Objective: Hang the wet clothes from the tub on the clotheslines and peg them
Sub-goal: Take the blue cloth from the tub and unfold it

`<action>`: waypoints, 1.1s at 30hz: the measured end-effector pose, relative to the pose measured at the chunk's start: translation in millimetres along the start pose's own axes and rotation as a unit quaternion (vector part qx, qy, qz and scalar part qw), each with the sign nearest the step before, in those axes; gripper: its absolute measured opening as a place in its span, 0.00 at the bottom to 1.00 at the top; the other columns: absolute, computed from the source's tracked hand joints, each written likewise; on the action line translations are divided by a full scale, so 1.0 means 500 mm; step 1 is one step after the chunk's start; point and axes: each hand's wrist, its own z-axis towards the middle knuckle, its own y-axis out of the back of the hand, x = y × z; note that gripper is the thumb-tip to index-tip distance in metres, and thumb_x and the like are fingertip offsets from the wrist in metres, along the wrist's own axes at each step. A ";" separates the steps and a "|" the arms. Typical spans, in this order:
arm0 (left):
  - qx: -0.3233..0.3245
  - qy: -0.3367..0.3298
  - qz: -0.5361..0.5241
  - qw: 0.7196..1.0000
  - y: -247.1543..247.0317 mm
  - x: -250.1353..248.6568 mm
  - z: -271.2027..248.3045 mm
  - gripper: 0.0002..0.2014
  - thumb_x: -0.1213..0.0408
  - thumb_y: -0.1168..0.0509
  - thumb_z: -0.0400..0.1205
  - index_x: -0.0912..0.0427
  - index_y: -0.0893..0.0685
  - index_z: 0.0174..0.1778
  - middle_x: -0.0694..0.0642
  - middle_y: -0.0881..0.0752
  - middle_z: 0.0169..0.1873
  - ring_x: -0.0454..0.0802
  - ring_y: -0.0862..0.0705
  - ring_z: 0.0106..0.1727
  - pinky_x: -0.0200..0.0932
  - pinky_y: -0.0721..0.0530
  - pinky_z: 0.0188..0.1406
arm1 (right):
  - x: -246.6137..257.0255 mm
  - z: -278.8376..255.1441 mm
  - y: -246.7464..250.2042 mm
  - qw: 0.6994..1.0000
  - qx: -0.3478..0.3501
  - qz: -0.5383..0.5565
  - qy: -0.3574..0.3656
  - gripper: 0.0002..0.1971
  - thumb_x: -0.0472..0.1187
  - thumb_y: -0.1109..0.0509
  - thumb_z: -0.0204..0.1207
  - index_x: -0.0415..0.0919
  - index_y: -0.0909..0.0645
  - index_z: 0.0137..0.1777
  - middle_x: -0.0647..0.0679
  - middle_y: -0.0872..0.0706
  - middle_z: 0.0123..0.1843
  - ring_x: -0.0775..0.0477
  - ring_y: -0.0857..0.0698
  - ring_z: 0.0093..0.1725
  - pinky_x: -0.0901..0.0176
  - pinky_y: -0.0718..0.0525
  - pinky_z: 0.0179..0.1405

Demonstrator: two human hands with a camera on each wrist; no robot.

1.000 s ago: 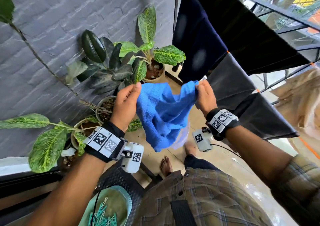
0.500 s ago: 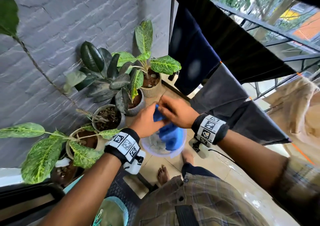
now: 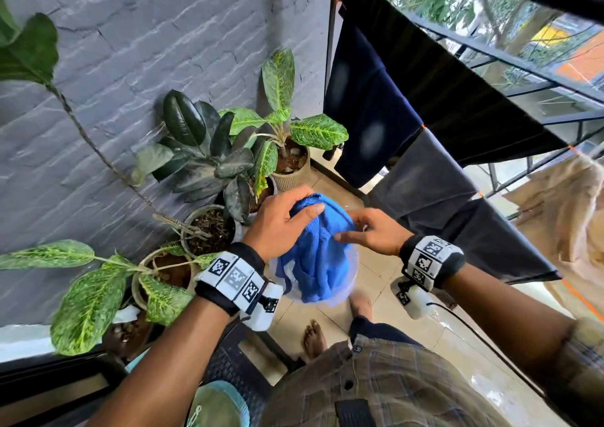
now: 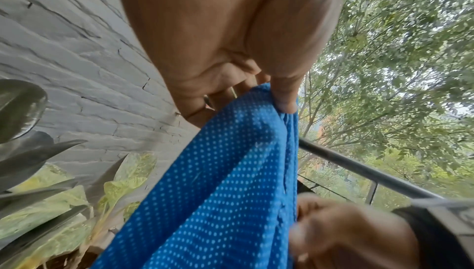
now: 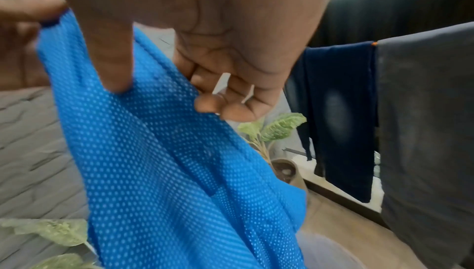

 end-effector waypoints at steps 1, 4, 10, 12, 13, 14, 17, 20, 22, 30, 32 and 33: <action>0.002 -0.004 -0.007 1.000 0.004 -0.009 -0.001 0.08 0.56 0.36 0.85 0.58 0.20 0.46 0.55 0.21 0.32 0.56 0.22 0.36 0.50 0.24 0.37 | -0.009 -0.004 0.000 0.999 0.022 -0.043 -0.024 0.13 0.56 0.26 0.76 0.47 0.14 0.51 0.48 0.10 0.45 0.49 0.14 0.45 0.51 0.16 0.50; -0.025 -0.002 -0.078 0.997 0.023 -0.037 0.002 0.08 0.60 0.36 0.85 0.61 0.21 0.44 0.49 0.24 0.32 0.44 0.26 0.36 0.45 0.27 0.38 | -0.019 -0.014 -0.016 0.967 0.071 -0.227 -0.094 0.13 0.52 0.29 0.79 0.44 0.15 0.55 0.45 0.12 0.49 0.42 0.16 0.50 0.58 0.25 0.43; -0.068 0.004 -0.059 0.996 0.081 -0.030 0.002 0.07 0.57 0.36 0.84 0.58 0.21 0.46 0.54 0.18 0.36 0.45 0.22 0.40 0.52 0.22 0.42 | -0.044 -0.003 -0.020 0.974 -0.060 -0.203 -0.075 0.11 0.55 0.35 0.80 0.51 0.14 0.49 0.49 0.19 0.37 0.40 0.18 0.47 0.53 0.22 0.44; -0.089 0.038 -0.030 0.995 0.101 0.008 -0.009 0.14 0.53 0.35 0.81 0.63 0.21 0.48 0.64 0.15 0.41 0.53 0.18 0.42 0.61 0.18 0.47 | -0.049 0.000 -0.003 0.977 -0.113 -0.169 -0.063 0.12 0.55 0.35 0.80 0.50 0.14 0.45 0.49 0.18 0.33 0.42 0.18 0.41 0.50 0.20 0.43; -0.091 0.060 -0.025 0.994 0.111 0.028 -0.017 0.16 0.52 0.33 0.78 0.62 0.20 0.49 0.66 0.13 0.42 0.54 0.16 0.42 0.64 0.17 0.48 | -0.053 0.001 0.007 0.983 -0.126 -0.115 -0.064 0.11 0.53 0.33 0.81 0.50 0.13 0.45 0.49 0.16 0.34 0.45 0.17 0.40 0.50 0.20 0.44; -0.086 0.084 -0.020 0.993 0.118 0.048 -0.028 0.15 0.51 0.32 0.75 0.58 0.20 0.49 0.66 0.12 0.43 0.53 0.15 0.41 0.64 0.16 0.47 | -0.055 0.002 0.019 0.988 -0.129 -0.048 -0.065 0.09 0.52 0.32 0.80 0.50 0.13 0.45 0.51 0.14 0.35 0.49 0.18 0.39 0.50 0.19 0.46; -0.035 0.171 0.042 0.984 0.121 0.109 -0.065 0.16 0.56 0.30 0.66 0.42 0.21 0.49 0.60 0.11 0.39 0.58 0.12 0.38 0.62 0.13 0.44 | -0.042 -0.004 0.049 0.991 -0.118 0.049 -0.048 0.19 0.59 0.33 0.75 0.42 0.15 0.43 0.56 0.16 0.35 0.56 0.21 0.37 0.48 0.18 0.44; 0.064 0.230 0.110 0.965 0.094 0.140 -0.093 0.21 0.56 0.30 0.61 0.39 0.23 0.49 0.54 0.11 0.37 0.60 0.12 0.41 0.61 0.12 0.44 | 0.003 -0.014 0.068 0.993 -0.113 -0.008 0.015 0.23 0.56 0.32 0.75 0.33 0.23 0.35 0.51 0.27 0.29 0.56 0.28 0.31 0.53 0.25 0.33; 0.114 0.249 0.180 0.945 0.068 0.142 -0.100 0.26 0.47 0.27 0.57 0.40 0.24 0.51 0.51 0.11 0.42 0.58 0.12 0.45 0.55 0.13 0.48 | 0.041 -0.019 0.077 0.992 -0.105 -0.036 0.063 0.20 0.52 0.30 0.75 0.37 0.25 0.32 0.52 0.29 0.28 0.56 0.30 0.29 0.56 0.28 0.31; 0.167 0.242 0.372 0.880 -0.037 0.141 -0.105 0.49 0.28 0.28 0.64 0.32 0.41 0.80 0.56 0.16 0.67 0.62 0.16 0.64 0.52 0.19 0.57 | 0.170 -0.040 0.086 0.966 -0.040 -0.170 0.189 0.14 0.47 0.27 0.78 0.48 0.25 0.33 0.53 0.27 0.27 0.51 0.28 0.30 0.66 0.32 0.31; 0.132 0.202 0.384 0.891 -0.055 0.137 -0.105 0.44 0.22 0.37 0.66 0.35 0.35 0.77 0.52 0.14 0.64 0.62 0.14 0.60 0.53 0.18 0.52 | 0.185 -0.045 0.090 0.963 -0.038 -0.173 0.203 0.15 0.47 0.28 0.79 0.49 0.27 0.32 0.54 0.28 0.26 0.55 0.29 0.29 0.70 0.34 0.31; 0.119 0.180 0.394 0.894 -0.061 0.134 -0.106 0.39 0.21 0.44 0.69 0.37 0.31 0.74 0.52 0.13 0.60 0.63 0.13 0.56 0.53 0.18 0.48 | 0.189 -0.046 0.092 0.962 -0.040 -0.175 0.208 0.16 0.47 0.28 0.79 0.50 0.28 0.32 0.54 0.29 0.26 0.55 0.30 0.29 0.70 0.35 0.31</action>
